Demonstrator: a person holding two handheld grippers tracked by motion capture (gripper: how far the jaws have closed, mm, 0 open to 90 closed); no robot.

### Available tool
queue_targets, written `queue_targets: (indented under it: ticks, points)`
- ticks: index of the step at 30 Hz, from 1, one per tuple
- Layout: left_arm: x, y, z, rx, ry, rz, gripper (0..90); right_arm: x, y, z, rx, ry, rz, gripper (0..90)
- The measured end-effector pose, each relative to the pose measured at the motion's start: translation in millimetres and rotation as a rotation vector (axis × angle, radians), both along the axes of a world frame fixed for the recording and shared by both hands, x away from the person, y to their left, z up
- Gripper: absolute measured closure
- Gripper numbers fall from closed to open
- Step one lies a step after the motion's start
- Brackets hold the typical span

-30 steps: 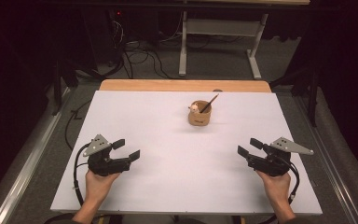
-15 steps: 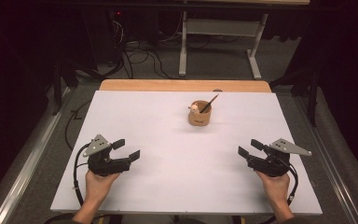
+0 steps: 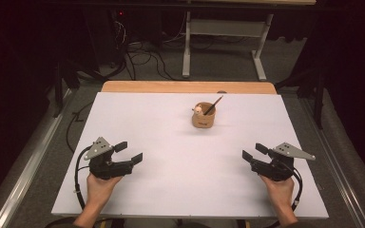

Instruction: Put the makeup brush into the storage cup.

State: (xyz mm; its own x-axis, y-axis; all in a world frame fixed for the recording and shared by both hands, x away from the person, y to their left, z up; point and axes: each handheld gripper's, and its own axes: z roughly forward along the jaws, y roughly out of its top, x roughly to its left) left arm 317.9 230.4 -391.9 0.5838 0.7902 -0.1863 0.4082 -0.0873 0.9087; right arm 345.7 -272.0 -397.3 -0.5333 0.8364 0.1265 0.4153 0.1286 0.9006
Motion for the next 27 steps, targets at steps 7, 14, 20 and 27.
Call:
queue_targets:
  ticks: [7, 14, 20, 27]
  points:
    - [-0.2, -0.4, 0.1, 0.000, 0.000, -0.005, 21.8, -0.2, -2.8, -5.4, -0.012, 0.006, -0.019, 35.5]
    - [-0.5, -0.5, 0.1, 0.000, 0.001, -0.007, 21.8, -2.7, -1.9, -6.8, -0.026, -0.001, -0.021, 35.4]
    - [-0.4, -0.6, 0.0, 0.002, 0.002, -0.008, 21.8, -2.9, -2.5, -7.5, -0.022, -0.002, -0.025, 35.2]
    - [-0.6, -0.3, -0.1, 0.001, 0.001, -0.008, 21.9, -2.9, -3.4, -7.7, -0.020, -0.005, -0.027, 34.4]
